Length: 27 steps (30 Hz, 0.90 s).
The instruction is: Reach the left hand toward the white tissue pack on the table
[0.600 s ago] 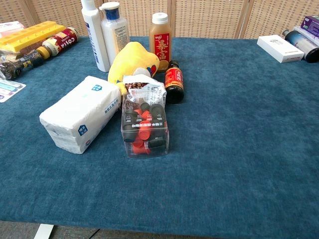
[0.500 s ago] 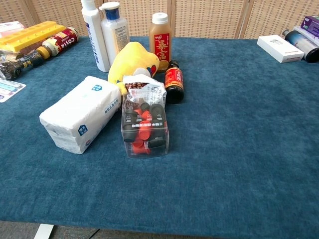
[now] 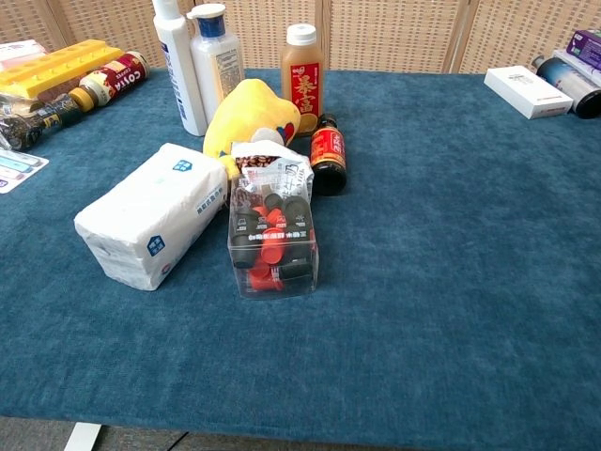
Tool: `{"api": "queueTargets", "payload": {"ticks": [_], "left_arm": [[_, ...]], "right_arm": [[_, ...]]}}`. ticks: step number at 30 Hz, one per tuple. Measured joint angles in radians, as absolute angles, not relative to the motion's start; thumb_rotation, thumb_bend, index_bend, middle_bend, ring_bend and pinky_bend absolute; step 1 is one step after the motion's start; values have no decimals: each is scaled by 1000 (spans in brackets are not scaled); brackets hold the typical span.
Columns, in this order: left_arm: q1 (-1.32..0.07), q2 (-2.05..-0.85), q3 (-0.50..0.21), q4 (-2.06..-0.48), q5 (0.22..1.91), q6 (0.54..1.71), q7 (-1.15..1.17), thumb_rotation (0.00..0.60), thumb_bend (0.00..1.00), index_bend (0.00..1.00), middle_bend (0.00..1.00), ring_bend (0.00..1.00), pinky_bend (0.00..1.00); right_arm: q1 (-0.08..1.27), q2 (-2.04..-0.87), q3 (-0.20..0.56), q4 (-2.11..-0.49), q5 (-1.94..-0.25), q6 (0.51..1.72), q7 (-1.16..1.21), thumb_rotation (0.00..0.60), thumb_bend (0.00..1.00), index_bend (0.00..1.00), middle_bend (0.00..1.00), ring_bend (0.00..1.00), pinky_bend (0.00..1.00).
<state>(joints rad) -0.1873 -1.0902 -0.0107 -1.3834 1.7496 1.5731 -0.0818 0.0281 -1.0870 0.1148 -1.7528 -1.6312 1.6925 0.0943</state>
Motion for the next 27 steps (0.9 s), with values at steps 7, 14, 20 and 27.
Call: {"api": "queueTargets", "payload": {"ticks": [7,14,20,27], "left_arm": [[-373,-1152,3,-1201,2012,1534,2,600,0,0,0,0,0],[-539,-1227,31,-1065,2125,1431,47,600,0,0,0,0,0],[-634,-1255,47,-1060,2142,1317,100,600,0,0,0,0,0],[-704,-1291,55,-1084,2134,1242,163,600,0,0,0,0,0]], "right_arm": [[26,-1082,117,-1755,-1627,1696,107,600,0,0,0,0,0],[24,-1076,120,-1760,-1625,1701,120,600,0,0,0,0,0],[21,-1068,122,-1765,-1623,1705,140,600,0,0,0,0,0],[19,-1057,127,-1766,-1613,1709,169,600,0,0,0,0,0]]}}
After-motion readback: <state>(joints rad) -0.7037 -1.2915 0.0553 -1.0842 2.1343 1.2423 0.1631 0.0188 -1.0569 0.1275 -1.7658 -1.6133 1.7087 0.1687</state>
